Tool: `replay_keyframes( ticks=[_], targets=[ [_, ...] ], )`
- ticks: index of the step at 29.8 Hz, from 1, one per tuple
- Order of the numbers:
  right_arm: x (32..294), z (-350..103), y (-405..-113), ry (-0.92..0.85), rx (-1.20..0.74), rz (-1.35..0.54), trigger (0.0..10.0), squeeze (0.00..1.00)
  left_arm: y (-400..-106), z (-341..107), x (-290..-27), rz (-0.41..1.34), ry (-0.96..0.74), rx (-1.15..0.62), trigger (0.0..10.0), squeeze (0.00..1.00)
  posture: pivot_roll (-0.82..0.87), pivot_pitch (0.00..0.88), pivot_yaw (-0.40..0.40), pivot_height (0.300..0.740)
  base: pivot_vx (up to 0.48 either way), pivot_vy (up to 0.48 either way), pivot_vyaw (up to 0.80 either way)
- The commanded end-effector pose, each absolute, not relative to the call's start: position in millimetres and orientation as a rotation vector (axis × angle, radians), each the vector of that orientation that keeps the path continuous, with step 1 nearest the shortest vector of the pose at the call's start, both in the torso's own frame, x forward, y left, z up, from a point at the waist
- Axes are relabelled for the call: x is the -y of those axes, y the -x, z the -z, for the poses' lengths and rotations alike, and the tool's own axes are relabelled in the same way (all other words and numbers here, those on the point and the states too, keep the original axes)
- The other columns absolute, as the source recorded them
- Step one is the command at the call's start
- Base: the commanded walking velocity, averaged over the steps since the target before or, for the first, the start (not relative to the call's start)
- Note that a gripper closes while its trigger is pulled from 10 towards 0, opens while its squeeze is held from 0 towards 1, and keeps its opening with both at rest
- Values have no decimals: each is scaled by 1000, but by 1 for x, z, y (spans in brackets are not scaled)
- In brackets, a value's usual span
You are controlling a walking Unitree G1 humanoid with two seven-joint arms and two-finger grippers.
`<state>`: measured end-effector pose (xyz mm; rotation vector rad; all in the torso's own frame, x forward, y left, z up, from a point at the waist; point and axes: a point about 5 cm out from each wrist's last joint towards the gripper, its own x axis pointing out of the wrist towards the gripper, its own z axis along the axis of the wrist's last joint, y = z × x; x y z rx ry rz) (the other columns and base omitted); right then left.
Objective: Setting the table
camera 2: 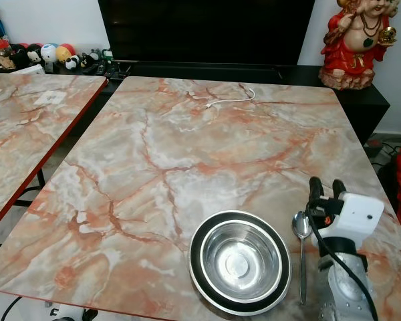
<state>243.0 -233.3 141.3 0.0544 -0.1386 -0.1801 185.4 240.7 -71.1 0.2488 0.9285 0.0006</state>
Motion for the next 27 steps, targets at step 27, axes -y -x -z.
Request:
replay_keyframes(
  ticks=[27],
  targets=[
    [196,-138,-262,-119,213,15,10000,0,-152,81,-260,-78,-205,-1021,10000,0,-5,0,-2,740,0,320,0]
  ],
)
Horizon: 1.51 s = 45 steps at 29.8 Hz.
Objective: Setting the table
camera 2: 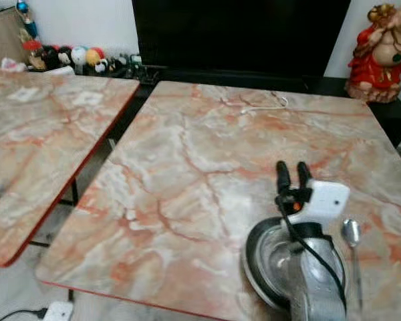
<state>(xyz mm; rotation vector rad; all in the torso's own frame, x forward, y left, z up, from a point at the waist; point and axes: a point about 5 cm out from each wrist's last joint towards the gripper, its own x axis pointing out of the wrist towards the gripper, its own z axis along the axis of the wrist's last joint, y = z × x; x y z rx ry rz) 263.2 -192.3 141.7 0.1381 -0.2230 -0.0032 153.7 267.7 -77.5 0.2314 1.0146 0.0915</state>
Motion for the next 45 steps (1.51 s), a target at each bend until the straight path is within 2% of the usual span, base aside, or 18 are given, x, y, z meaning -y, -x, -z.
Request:
replay_keyframes(
  ticks=[1,11,23,45],
  targets=[
    [196,-138,-262,-119,213,15,10000,0,-152,81,-260,-78,-205,-1021,10000,0,-5,0,-2,740,0,480,0],
    [191,-138,-266,-123,220,-12,10000,0,-164,84,-235,-52,-188,-999,10000,0,4,0,-14,740,0,480,0],
    [195,-142,-269,-113,229,2,10000,0,-171,80,-236,-68,-183,-978,10000,0,11,0,-13,740,0,480,0],
    [181,-140,-274,-135,210,-7,10000,0,-184,73,-240,-75,-180,-940,10000,0,26,0,-11,740,0,480,0]
  ],
)
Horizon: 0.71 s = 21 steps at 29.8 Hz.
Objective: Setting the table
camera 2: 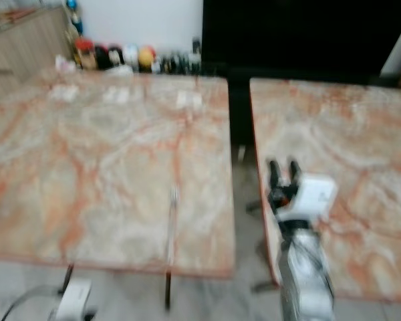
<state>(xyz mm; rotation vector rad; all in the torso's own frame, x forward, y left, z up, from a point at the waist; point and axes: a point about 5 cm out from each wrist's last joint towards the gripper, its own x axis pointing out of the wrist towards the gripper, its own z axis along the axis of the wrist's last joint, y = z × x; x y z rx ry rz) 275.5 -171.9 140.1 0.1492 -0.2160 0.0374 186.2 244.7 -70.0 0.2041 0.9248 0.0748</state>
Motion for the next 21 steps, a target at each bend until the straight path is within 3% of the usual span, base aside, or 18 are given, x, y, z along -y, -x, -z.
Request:
replay_keyframes(
  ticks=[1,11,21],
  targets=[
    [180,-139,-274,-136,207,-8,10000,0,-184,73,-240,-74,-180,-939,10000,0,26,0,-11,740,0,480,0],
    [178,-138,-274,-144,203,-14,10000,0,-184,73,-240,-77,-180,-939,10000,0,34,0,-19,740,0,460,0],
    [180,-133,-273,-148,175,-6,10000,0,-185,73,-237,-63,-193,-934,10000,0,32,0,-21,740,0,0,0]
  ],
)
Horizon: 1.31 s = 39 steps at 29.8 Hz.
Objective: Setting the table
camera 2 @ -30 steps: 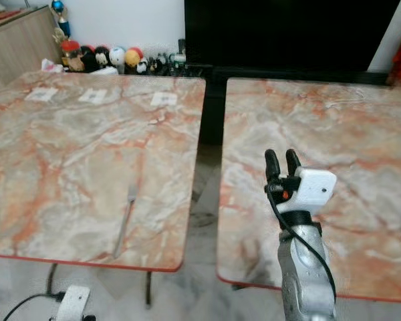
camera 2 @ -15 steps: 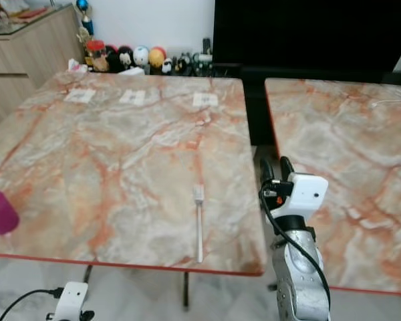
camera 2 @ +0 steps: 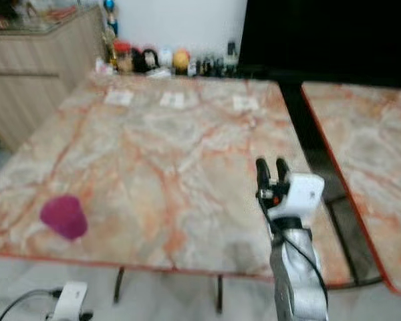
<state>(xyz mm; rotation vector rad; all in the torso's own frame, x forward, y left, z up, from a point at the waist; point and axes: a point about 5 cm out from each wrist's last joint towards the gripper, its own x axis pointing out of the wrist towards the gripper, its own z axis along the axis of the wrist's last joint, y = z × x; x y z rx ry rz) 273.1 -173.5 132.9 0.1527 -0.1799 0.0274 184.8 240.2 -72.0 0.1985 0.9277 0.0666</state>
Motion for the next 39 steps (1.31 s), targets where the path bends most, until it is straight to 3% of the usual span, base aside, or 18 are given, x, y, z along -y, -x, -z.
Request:
replay_keyframes(
  ticks=[1,8,9,13,14,15,24,39],
  targets=[
    [180,-133,-273,-149,175,-5,10000,0,-185,73,-237,-63,-194,-934,10000,0,33,0,-21,740,0,0,0],
    [189,-113,-273,-111,57,67,10000,0,-184,74,-235,-46,-204,-936,10000,0,35,0,-16,740,0,0,0],
    [190,-112,-273,-123,49,71,10000,1000,-185,74,-235,-45,-204,-935,10000,0,34,0,-17,740,0,0,0],
    [195,-99,-278,-58,-45,108,10000,1000,-186,73,-234,-43,-204,-931,10000,0,26,0,-14,740,0,0,0],
    [195,-95,-280,-61,-74,107,10000,643,-186,73,-233,-41,-205,-931,10000,0,30,0,-12,740,0,0,0],
    [196,-90,-282,-54,-119,105,10000,0,-186,73,-233,-39,-205,-931,10000,0,30,0,-12,740,0,0,0],
    [193,-79,-299,9,-223,31,10000,0,-189,72,-233,-42,-201,-921,10000,0,35,0,-10,740,0,0,0],
    [186,-64,-309,-177,-335,47,10000,0,-191,70,-235,-40,-208,-914,10000,0,46,0,1,740,0,0,0]
  ],
)
